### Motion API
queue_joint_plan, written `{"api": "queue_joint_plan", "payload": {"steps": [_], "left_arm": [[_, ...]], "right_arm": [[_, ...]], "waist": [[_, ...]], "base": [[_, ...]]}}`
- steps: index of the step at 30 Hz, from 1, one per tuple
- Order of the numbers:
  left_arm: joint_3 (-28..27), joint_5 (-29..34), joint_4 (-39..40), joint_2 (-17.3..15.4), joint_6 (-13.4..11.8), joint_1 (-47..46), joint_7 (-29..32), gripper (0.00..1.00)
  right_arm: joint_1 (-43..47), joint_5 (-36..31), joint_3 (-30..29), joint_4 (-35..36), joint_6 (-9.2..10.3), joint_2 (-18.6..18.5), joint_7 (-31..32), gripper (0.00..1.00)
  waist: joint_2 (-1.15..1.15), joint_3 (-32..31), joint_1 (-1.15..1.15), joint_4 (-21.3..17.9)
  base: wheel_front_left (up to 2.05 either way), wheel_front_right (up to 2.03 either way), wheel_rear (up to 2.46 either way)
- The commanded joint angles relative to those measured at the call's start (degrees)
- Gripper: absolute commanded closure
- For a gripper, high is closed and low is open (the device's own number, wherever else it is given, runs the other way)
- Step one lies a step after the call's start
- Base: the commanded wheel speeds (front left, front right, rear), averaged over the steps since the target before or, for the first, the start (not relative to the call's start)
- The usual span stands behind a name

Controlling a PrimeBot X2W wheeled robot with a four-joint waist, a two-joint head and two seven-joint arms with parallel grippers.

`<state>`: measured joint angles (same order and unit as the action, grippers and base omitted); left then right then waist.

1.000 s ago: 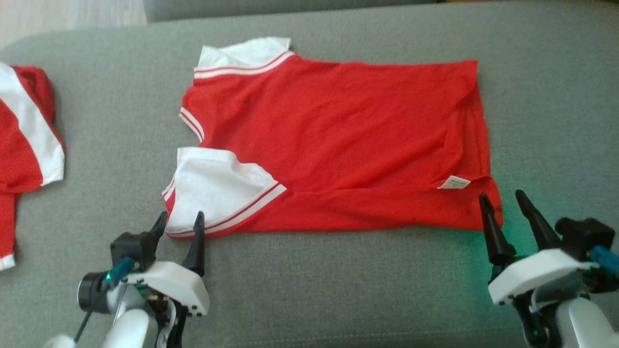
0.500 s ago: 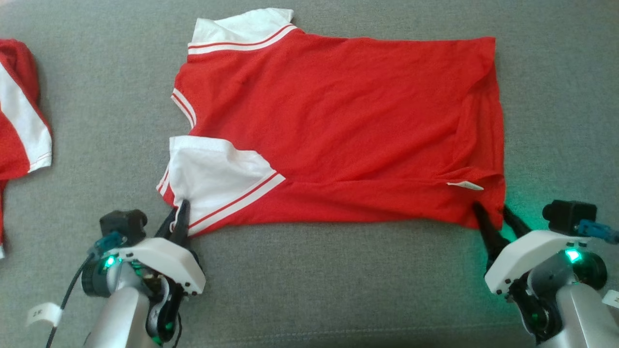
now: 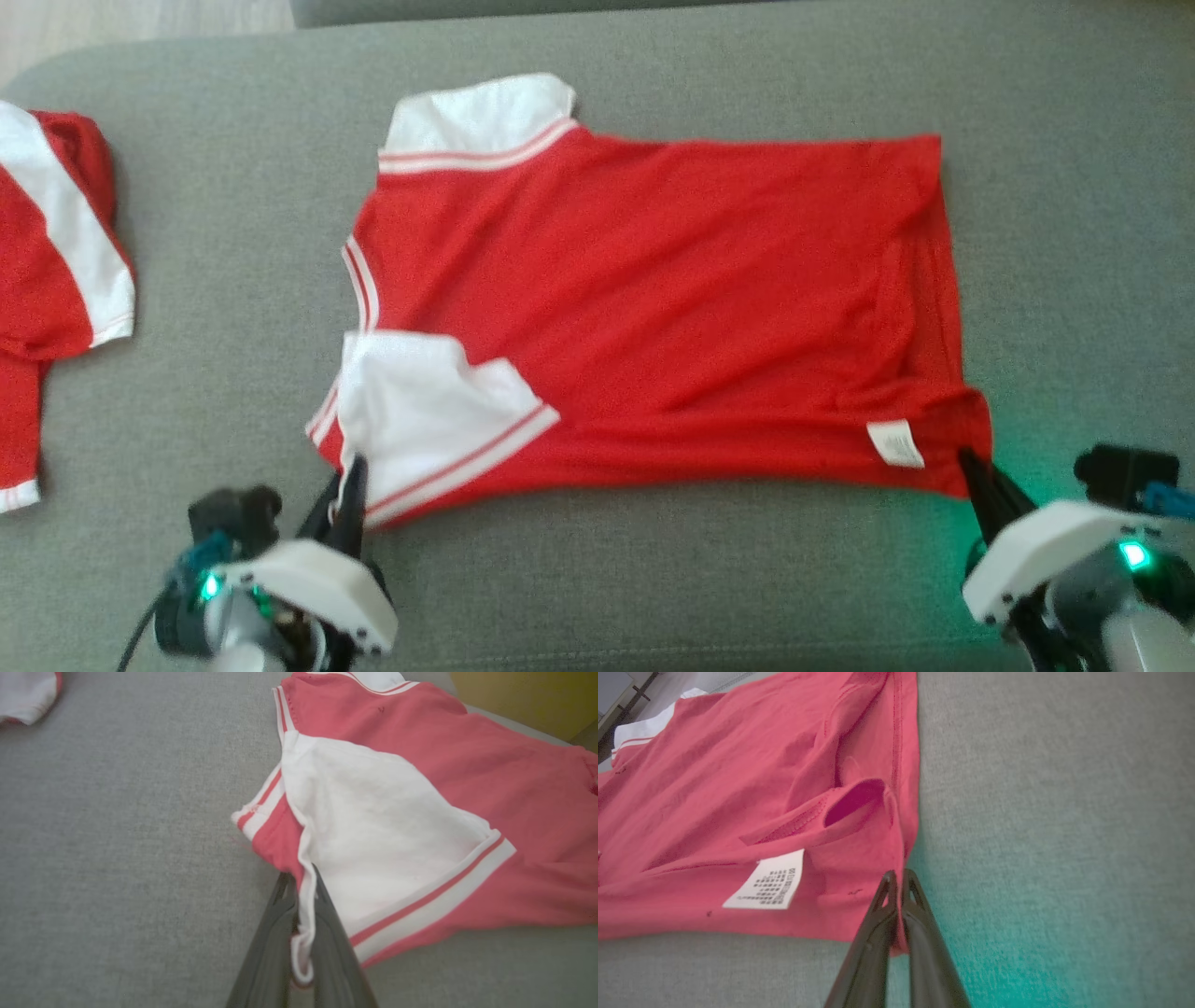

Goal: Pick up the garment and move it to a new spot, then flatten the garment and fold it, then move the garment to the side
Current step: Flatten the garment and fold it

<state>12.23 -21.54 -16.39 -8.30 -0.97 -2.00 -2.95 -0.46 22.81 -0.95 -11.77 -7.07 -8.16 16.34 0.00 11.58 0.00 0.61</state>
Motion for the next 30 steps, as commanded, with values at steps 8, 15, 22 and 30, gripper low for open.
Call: {"api": "queue_joint_plan", "payload": {"steps": [8,15,22,30], "left_arm": [[-1.6,-1.6,6.9,-1.2,-1.8,5.4,4.0,1.0],[-2.0,2.3,10.2,-1.3,-5.6,4.7,-1.7,0.0],[-2.6,7.1,16.4,-2.2,-8.3,1.6,-9.1,0.0],[-1.7,9.0,19.6,-3.0,-9.6,1.4,-7.6,0.0]], "right_arm": [[3.8,0.5,-0.7,3.1,-0.42,-0.4,0.8,0.0],[2.9,-3.2,-1.4,10.0,-0.42,1.1,-6.1,0.0],[0.0,-8.8,0.9,20.8,-0.42,0.8,-13.6,0.0],[1.0,-10.2,1.8,24.1,-0.42,1.8,-12.3,0.0]], "waist": [[0.0,-2.5,0.0,0.6],[0.0,-4.1,0.0,0.5],[0.0,-5.2,0.0,0.2],[0.0,-5.9,0.0,0.1]], "base": [[0.0,0.0,0.0],[0.0,0.0,0.0],[0.0,0.0,0.0],[0.0,0.0,0.0]]}}
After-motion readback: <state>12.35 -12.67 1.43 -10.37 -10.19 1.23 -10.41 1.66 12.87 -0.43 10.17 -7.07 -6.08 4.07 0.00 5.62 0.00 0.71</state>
